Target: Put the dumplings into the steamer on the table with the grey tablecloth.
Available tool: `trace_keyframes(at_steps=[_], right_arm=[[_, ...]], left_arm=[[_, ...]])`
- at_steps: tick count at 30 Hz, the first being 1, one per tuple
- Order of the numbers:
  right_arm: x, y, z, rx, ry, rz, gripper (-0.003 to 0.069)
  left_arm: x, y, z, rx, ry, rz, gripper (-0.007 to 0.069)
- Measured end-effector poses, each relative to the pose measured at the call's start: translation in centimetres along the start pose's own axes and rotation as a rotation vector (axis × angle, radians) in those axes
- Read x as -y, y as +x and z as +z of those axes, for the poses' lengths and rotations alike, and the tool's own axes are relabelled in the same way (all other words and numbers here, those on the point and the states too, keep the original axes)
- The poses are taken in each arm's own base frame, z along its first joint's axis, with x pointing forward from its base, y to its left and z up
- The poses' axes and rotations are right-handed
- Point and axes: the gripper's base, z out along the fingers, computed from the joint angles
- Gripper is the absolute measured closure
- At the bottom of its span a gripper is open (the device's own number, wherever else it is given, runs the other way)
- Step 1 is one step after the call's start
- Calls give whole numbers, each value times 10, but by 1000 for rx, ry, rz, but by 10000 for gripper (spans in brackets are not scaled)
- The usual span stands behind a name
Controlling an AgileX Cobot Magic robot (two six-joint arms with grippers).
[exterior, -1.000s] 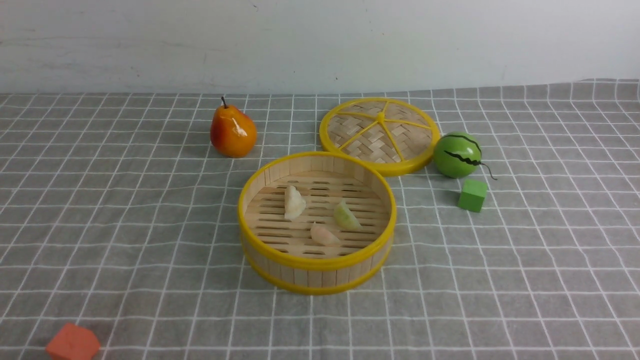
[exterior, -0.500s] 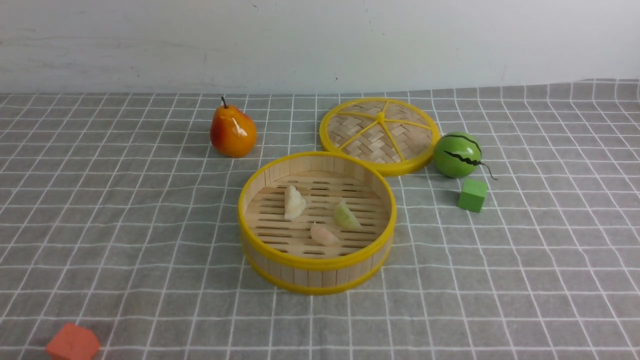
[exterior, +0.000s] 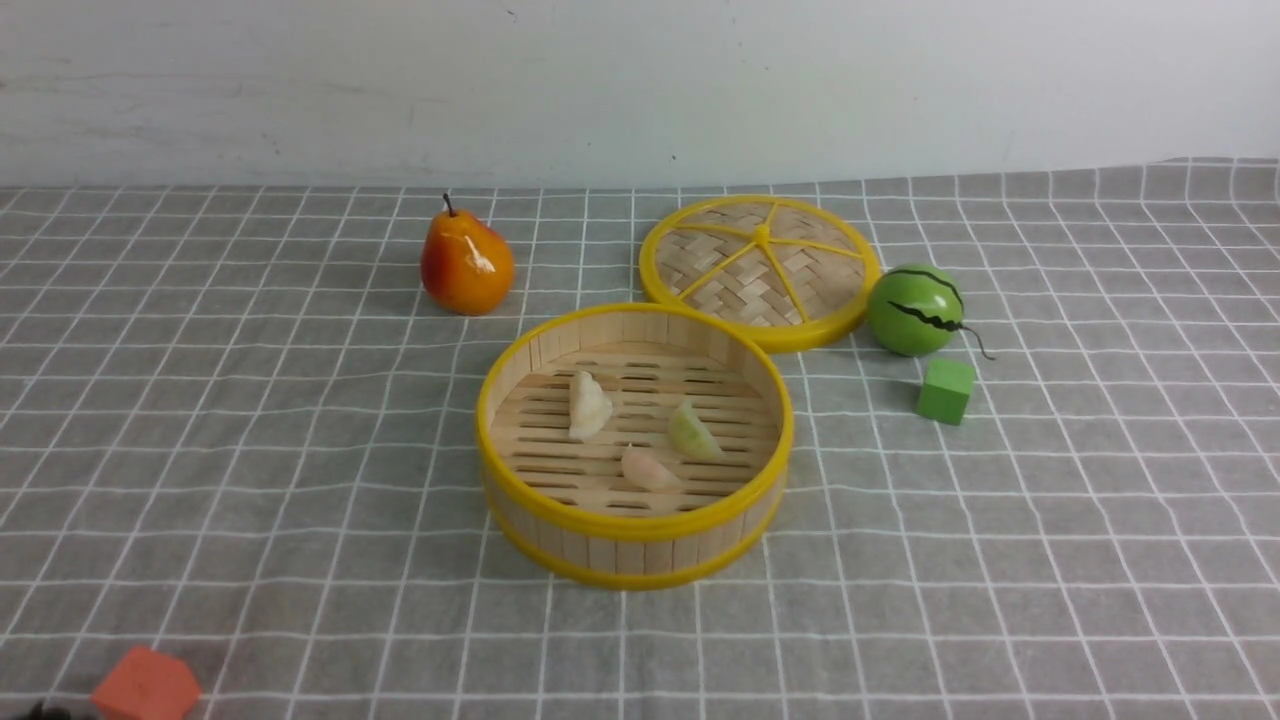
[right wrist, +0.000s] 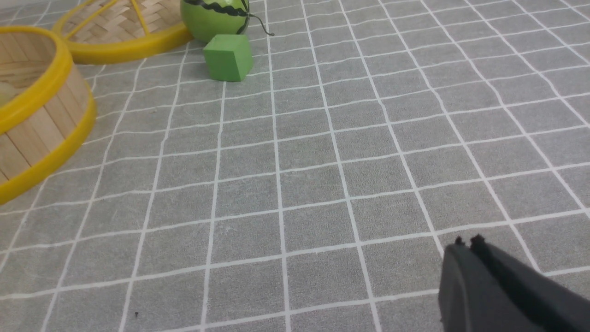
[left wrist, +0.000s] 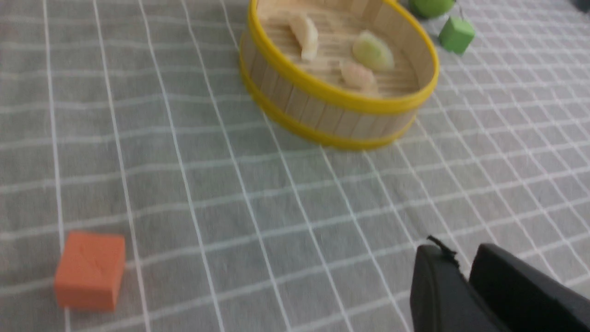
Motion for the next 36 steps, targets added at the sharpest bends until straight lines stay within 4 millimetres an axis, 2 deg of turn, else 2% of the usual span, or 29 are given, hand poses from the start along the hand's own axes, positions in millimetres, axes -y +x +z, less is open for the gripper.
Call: trace_keyframes(at_steps=[2,5,9,13,14,18,22,28,36], right_arm=[[0,0,0,0,0,0,662],[0,0,0,0,0,0,660],[0,0,0,0,0,0,659],[0,0,0,0,0,0,653],[0,0,0,0,0,0,653],[0,0,0,0,1,-2,648],[0,0,0,1,1,-2,647],[0,0,0,0,1,-2,641],[0,0,0,0,1,-2,635]], left_arm=[[-1,-6,1,88,-11,42,624],[-6,-11,1,258,-53,136,639],[-18,6,5,378,-160,155,639],[-33,38,8,435,-296,92,639],[-33,38,8,437,-303,91,639],[-50,73,23,358,-405,20,639],[-56,89,29,269,-424,-56,639],[-59,103,30,132,-456,-99,639],[-58,104,31,123,-447,-115,639]])
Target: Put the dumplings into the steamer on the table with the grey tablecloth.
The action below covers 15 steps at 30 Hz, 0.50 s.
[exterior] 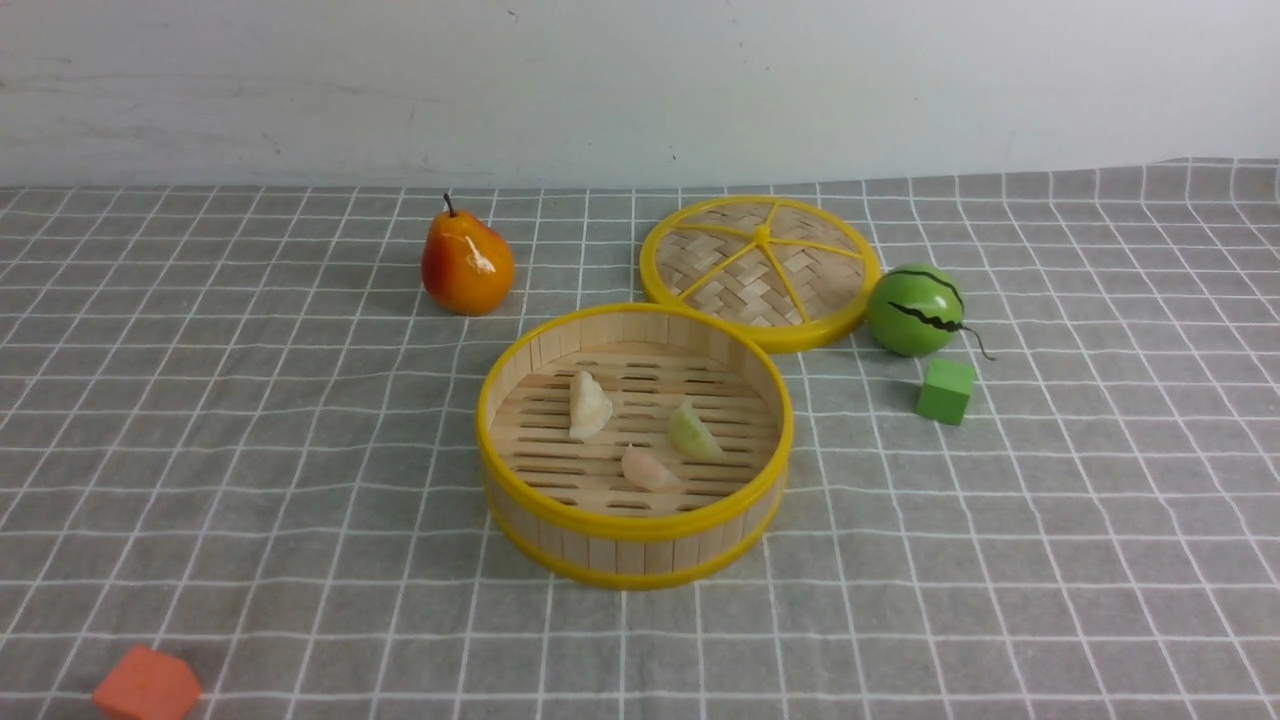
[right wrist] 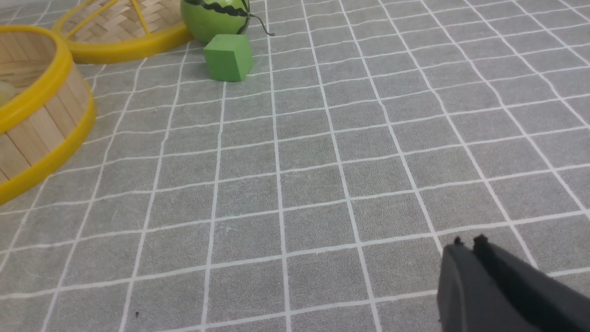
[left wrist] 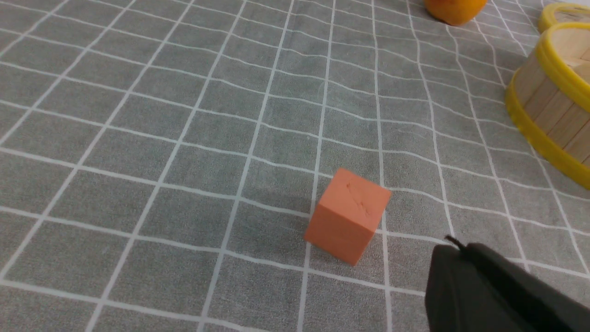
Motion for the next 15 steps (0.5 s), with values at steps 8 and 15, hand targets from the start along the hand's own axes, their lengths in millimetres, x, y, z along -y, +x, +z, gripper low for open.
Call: trace_keyframes(at_steps=[8,15], right_arm=[[0,0,0,0,0,0,627],[0,0,0,0,0,0,620]], left_arm=[[0,0,0,-1,0,0,639],[0,0,0,-3,-1,0,639]])
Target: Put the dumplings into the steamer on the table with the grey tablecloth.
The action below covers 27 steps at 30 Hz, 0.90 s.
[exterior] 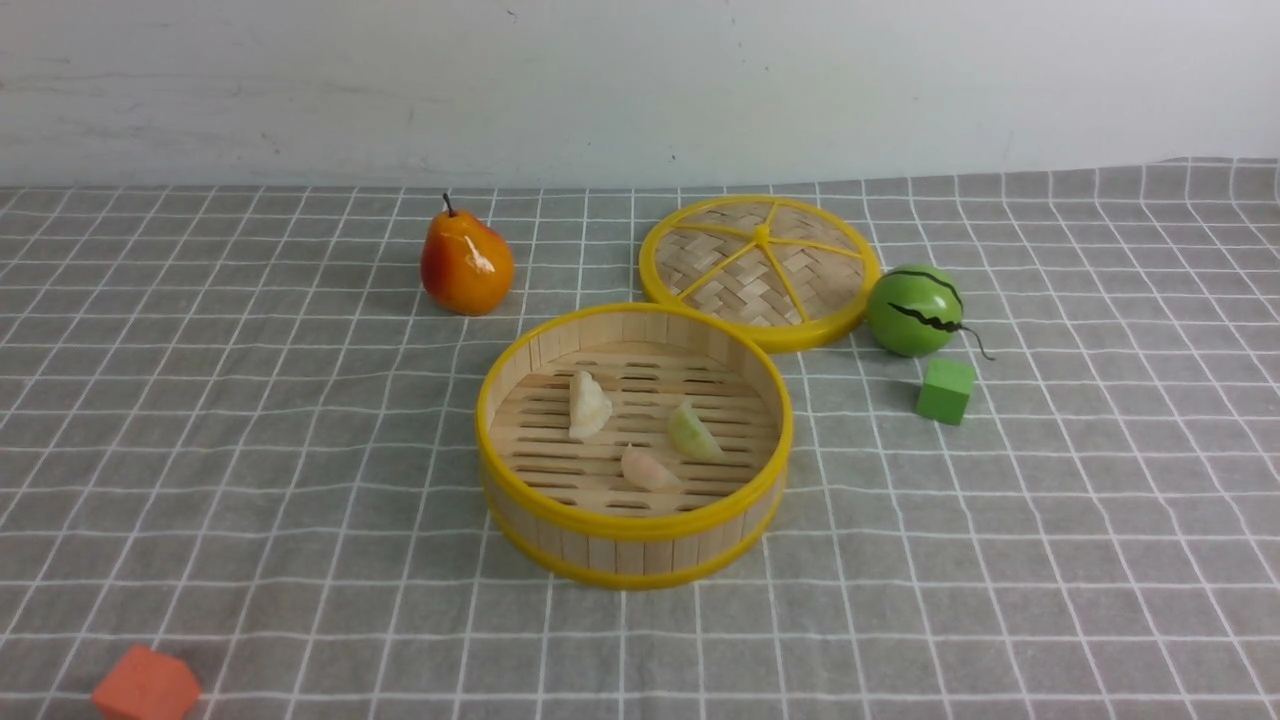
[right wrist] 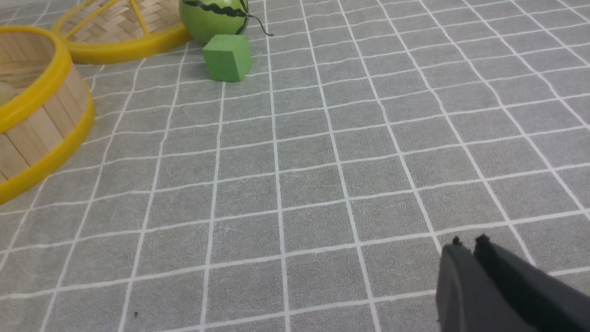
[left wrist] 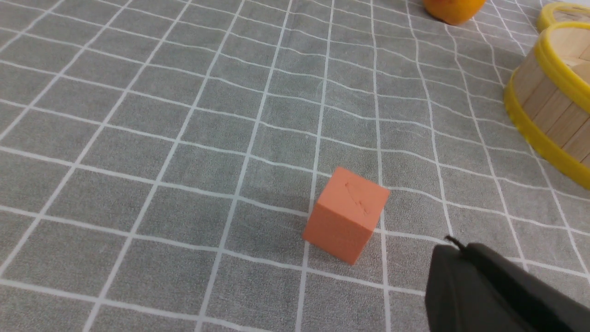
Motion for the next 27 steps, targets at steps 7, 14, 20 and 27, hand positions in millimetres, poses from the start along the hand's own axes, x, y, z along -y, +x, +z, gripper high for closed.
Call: trace_keyframes(at_steps=[7,14,20,27], right_arm=[[0,0,0,0,0,0,615],[0,0,0,0,0,0,608],[0,0,0,0,0,0,599],[0,0,0,0,0,0,587]], left_arm=[[0,0,0,-4,-1,0,639],[0,0,0,-5,0,-2,638],[0,0,0,-5,0,-2,637],[0,0,0,-5,0,-2,630]])
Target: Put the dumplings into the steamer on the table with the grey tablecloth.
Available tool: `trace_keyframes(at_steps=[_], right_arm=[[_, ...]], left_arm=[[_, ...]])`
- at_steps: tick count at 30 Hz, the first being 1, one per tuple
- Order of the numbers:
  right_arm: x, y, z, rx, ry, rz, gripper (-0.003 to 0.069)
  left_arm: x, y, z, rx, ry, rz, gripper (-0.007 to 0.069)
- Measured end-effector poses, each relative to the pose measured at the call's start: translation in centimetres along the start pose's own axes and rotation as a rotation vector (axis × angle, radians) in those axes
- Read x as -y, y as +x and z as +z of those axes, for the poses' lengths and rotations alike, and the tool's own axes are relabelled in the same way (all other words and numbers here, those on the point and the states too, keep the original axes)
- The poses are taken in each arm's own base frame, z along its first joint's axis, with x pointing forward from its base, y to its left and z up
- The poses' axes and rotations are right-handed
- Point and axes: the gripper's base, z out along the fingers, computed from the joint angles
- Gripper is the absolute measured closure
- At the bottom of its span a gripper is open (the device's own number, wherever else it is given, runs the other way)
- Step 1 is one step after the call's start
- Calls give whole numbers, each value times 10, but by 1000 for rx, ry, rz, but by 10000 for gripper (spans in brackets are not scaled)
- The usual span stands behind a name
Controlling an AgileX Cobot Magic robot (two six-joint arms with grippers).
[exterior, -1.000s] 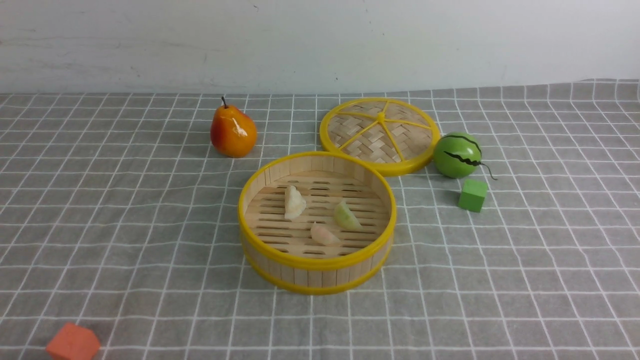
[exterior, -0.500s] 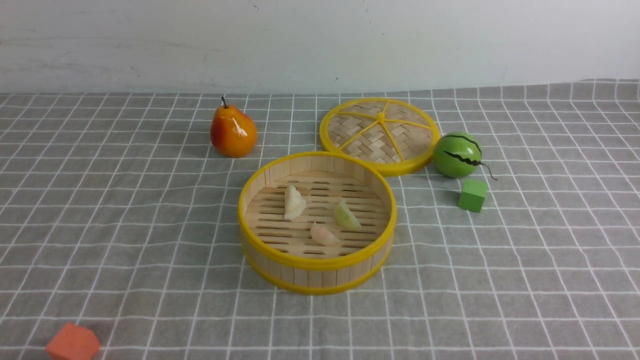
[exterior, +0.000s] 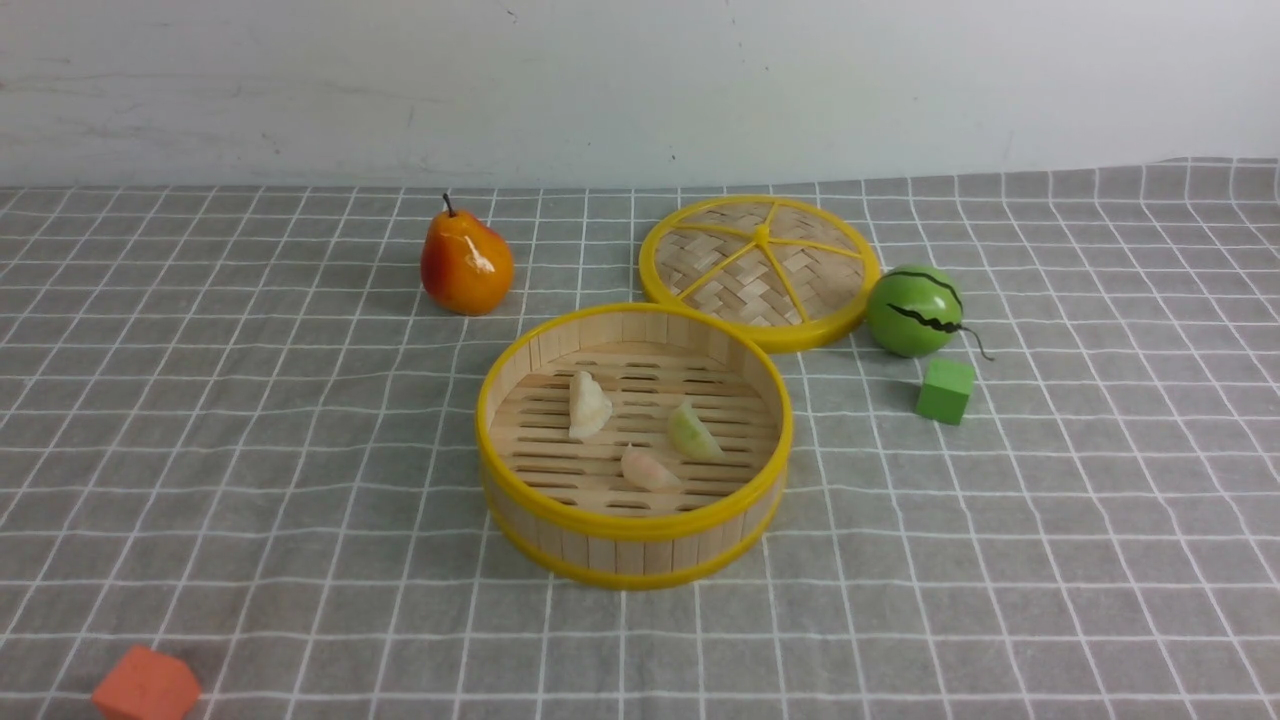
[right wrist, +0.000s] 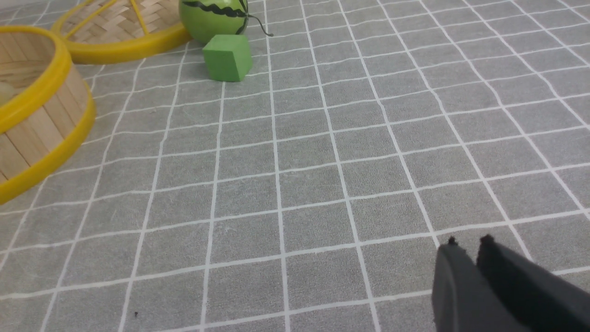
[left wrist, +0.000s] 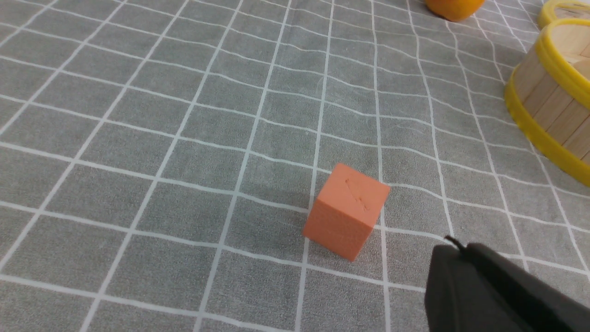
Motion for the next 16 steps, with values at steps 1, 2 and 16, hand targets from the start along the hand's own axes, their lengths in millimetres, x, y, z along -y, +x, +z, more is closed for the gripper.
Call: trace_keyframes(at_steps=[1,2,16], right_arm=[[0,0,0,0,0,0,586],[0,0,0,0,0,0,585],[0,0,0,0,0,0,573]], left_arm=[[0,0,0,0,0,0,629],[0,0,0,0,0,0,628],[0,0,0,0,0,0,626]])
